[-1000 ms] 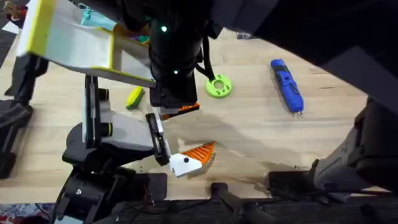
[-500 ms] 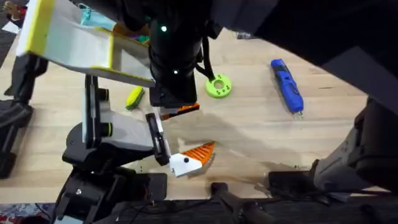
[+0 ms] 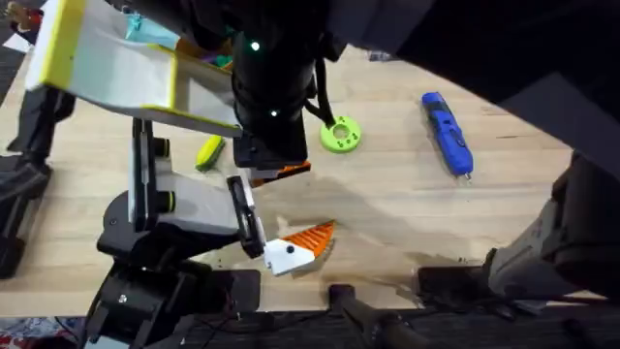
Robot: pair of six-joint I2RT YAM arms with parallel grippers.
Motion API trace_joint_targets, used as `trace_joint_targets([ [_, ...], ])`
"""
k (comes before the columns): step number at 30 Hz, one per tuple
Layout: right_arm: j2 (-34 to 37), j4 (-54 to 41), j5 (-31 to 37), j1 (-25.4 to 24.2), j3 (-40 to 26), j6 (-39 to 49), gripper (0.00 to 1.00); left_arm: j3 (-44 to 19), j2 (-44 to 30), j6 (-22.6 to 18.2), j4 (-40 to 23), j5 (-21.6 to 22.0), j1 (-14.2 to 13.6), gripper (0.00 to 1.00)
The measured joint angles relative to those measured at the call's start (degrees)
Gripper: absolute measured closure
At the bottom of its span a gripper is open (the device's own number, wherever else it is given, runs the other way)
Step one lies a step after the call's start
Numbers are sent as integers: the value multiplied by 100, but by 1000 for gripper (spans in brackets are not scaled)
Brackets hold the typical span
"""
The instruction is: Pick up the gripper from the table and insert it into the empty holder that is missing its gripper. Then pick up a screw, insert it into the mounting hole, and use the screwdriver to tighten it. Finally, clean up the table by picking up the vegetable and placing it into the bucket.
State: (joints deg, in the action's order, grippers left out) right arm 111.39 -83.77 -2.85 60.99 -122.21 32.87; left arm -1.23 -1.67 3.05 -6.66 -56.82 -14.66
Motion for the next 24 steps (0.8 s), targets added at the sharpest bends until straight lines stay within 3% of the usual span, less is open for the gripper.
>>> trace_joint_targets([
  [24, 1, 119, 0, 6, 213, 2, 991, 0, 2, 2, 0, 0, 0, 9],
])
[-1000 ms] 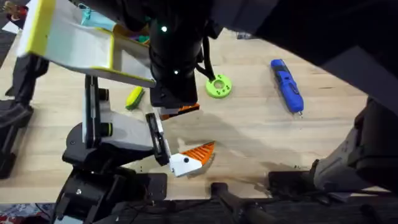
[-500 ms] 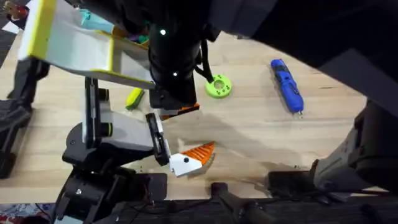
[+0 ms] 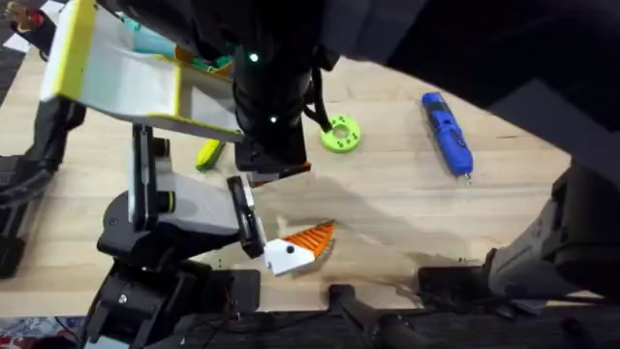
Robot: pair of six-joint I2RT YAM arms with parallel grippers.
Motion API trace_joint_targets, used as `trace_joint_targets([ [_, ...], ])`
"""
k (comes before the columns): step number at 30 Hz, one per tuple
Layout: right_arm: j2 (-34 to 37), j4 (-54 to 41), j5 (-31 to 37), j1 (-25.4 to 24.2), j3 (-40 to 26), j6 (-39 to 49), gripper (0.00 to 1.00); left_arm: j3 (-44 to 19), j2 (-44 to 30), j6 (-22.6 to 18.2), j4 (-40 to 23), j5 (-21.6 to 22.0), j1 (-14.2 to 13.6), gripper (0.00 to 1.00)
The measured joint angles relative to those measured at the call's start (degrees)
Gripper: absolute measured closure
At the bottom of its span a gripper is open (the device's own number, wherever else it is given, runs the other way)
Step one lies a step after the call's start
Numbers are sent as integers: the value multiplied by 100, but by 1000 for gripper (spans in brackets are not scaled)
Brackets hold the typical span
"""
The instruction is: Pick up the gripper from the table and insert it into the empty holder that is missing its gripper. Then pick up a screw, insert it into the mounting hole, and use the screwdriver to tighten it. Finally, clean up the table by picking up the vegetable and placing it into the bucket.
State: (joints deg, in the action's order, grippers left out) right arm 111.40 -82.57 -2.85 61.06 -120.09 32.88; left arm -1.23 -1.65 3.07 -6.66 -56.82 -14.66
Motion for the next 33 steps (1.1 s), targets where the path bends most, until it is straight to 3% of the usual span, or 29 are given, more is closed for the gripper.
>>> trace_joint_targets([
  [33, 84, 147, 0, 0, 128, -1, 991, 0, -7, 87, -4, 2, 0, 9],
])
